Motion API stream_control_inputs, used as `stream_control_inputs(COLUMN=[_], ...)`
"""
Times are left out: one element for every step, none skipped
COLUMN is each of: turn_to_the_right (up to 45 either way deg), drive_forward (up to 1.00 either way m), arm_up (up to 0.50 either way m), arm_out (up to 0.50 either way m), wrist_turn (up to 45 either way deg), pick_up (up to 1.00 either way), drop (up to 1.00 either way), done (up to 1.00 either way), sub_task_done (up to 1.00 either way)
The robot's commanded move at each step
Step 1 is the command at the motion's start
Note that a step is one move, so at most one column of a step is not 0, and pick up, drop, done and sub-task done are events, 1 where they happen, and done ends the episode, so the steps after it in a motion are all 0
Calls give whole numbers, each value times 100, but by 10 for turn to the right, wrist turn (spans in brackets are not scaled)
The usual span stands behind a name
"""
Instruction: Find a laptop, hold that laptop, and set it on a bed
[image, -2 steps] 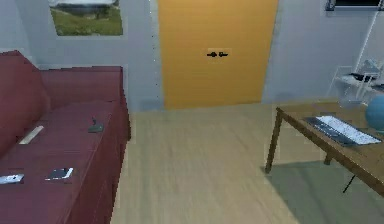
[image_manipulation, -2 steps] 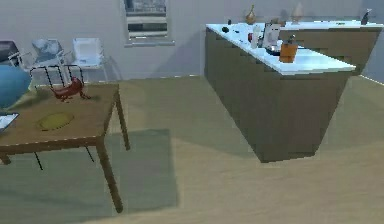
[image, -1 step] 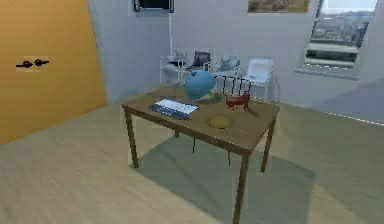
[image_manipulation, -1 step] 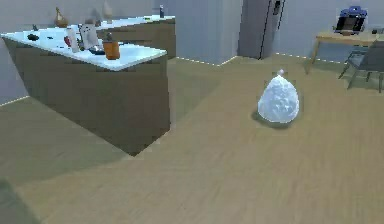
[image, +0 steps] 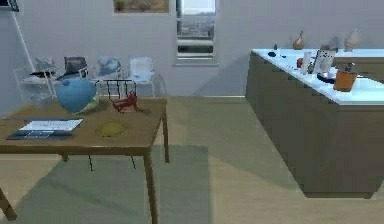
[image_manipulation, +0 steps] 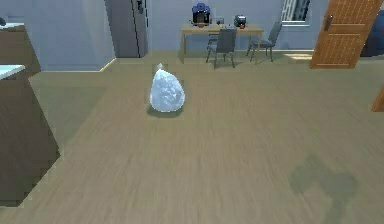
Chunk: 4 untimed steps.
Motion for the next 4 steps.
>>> stream_control_inputs(turn_to_the_right=[0,-390,0,-450], drive_forward=[10,0,45,0], arm_up=[0,0,0,0], arm_out=[0,0,0,0], wrist_turn=[0,0,0,0], pick_up=[0,0,0,0], drop=[0,0,0,0], done=[0,0,0,0], sub_task_done=[0,0,0,0])
